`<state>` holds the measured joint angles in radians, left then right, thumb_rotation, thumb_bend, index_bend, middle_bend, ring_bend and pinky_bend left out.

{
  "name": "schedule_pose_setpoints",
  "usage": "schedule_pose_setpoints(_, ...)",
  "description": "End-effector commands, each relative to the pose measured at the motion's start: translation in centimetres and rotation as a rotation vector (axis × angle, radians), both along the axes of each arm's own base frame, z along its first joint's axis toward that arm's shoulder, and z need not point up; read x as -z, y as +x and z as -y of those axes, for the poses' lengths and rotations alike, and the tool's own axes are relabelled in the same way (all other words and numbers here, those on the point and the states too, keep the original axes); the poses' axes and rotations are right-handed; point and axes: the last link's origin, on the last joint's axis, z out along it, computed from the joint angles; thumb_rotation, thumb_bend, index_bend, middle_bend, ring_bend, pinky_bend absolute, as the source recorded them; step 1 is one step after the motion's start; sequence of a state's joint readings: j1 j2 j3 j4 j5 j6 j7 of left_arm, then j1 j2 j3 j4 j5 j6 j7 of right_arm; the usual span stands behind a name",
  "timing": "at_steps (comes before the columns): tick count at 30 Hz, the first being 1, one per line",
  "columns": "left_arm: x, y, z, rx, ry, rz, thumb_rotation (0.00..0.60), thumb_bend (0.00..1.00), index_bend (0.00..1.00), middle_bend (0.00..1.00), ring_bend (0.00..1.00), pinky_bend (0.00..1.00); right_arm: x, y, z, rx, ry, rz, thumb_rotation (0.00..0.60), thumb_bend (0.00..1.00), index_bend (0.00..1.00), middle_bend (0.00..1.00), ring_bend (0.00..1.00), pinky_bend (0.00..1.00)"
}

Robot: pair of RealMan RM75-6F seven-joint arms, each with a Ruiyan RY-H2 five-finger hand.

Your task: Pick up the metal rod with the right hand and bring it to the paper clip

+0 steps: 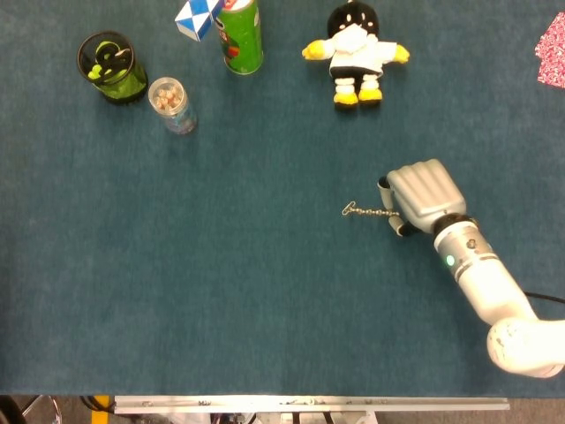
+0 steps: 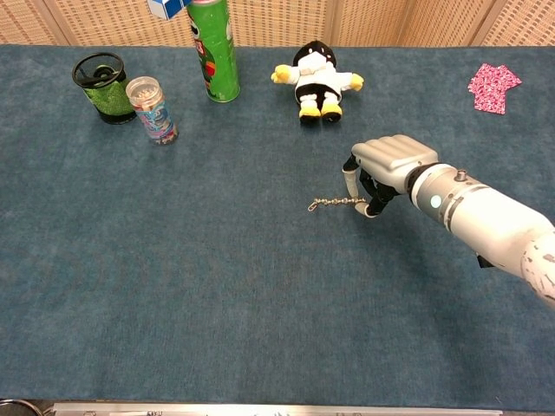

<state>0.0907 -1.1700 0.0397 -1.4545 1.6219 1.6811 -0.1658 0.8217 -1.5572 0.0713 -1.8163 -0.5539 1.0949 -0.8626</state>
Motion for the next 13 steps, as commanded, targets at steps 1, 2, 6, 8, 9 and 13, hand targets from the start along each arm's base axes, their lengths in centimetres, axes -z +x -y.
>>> schedule_pose_setpoints(1,0.03,-0.02,0.01,-0.001,-0.002,0.000,0.600,0.21,0.10,0.10,0.07,0.04,-0.02,-0.04,-0.05,0.001,0.001,-0.002,0.600,0.44,0.59,0.81,0.87,1.00)
schedule_pose_setpoints(2,0.05,-0.03,0.01,0.000,-0.002,0.000,0.600,0.21,0.10,0.10,0.07,0.04,-0.01,-0.06,-0.07,0.002,0.002,-0.002,0.600,0.44,0.59,0.81,0.87,1.00)
schedule_pose_setpoints(6,0.06,-0.03,0.00,0.002,0.000,0.001,0.600,0.21,0.10,0.10,0.07,0.04,-0.05,-0.11,-0.13,0.003,0.002,-0.004,0.600,0.44,0.59,0.81,0.87,1.00)
schedule_pose_setpoints(8,0.06,-0.05,-0.01,0.002,0.000,0.001,0.600,0.21,0.10,0.10,0.07,0.04,-0.12,-0.09,-0.16,0.002,0.000,-0.003,0.600,0.44,0.59,0.81,0.87,1.00)
schedule_pose_setpoints(9,0.06,-0.06,-0.01,0.002,-0.001,0.000,0.600,0.21,0.10,0.10,0.07,0.04,-0.14,-0.09,-0.18,0.002,0.000,-0.003,0.600,0.44,0.60,0.81,0.87,1.00)
schedule_pose_setpoints(13,0.13,-0.06,-0.06,0.002,-0.005,0.000,0.600,0.21,0.10,0.10,0.07,0.05,-0.22,-0.08,-0.22,0.003,-0.002,0.000,0.600,0.44,0.60,0.81,0.87,1.00)
